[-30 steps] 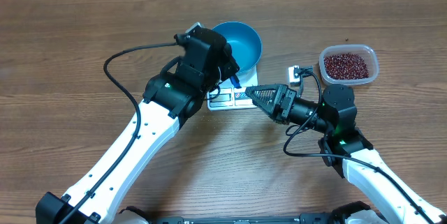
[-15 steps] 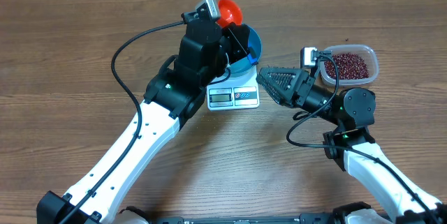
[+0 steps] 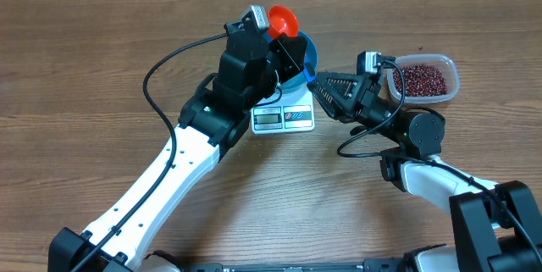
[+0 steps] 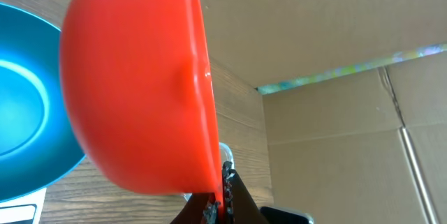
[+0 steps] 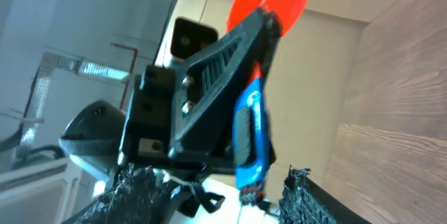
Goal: Scoop item into bowl and weigh 150g on scale
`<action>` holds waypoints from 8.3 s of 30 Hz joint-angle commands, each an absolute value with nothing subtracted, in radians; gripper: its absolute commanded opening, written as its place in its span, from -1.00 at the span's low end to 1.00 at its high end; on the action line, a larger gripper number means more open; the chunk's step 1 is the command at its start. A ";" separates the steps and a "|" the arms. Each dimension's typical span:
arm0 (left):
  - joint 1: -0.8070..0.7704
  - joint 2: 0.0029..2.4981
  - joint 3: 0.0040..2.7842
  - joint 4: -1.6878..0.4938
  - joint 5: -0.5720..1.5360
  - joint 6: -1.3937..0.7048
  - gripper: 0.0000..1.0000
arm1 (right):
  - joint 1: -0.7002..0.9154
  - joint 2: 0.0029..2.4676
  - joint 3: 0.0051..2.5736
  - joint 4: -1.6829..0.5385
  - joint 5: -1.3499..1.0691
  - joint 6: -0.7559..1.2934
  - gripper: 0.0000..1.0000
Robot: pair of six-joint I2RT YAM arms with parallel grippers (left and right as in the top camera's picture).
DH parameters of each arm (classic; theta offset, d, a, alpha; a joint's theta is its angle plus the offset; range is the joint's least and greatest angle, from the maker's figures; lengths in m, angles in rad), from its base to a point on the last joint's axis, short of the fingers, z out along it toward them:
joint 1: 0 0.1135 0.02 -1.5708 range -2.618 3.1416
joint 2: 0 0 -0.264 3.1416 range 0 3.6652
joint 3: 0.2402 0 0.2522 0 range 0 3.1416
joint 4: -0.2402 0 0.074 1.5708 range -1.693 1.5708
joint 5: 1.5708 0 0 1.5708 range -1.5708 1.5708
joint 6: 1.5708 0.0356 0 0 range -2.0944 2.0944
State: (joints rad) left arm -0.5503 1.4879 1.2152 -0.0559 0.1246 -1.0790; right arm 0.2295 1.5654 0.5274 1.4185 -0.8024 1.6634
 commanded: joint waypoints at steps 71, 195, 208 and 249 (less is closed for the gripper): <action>-0.601 1.287 1.205 -0.087 0.221 -0.643 1.00 | 0.070 1.573 0.579 1.272 -0.852 1.666 -0.93; -0.713 1.979 1.205 -0.340 -0.314 -0.205 -0.92 | -0.155 1.013 1.047 -0.815 -0.278 0.155 -0.93; -0.713 2.000 1.205 -0.339 -0.315 -0.205 -0.92 | -0.155 1.013 1.047 -0.814 -0.278 0.155 -0.93; -0.741 1.420 1.209 -0.663 -0.324 -0.223 -0.92 | -0.155 1.013 1.047 -0.820 -0.278 0.155 -0.93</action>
State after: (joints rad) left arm -0.7662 1.4643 1.2068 -0.6235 -0.3153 -0.2283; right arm -0.1509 1.0145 1.0248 -0.8234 -0.2836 0.1574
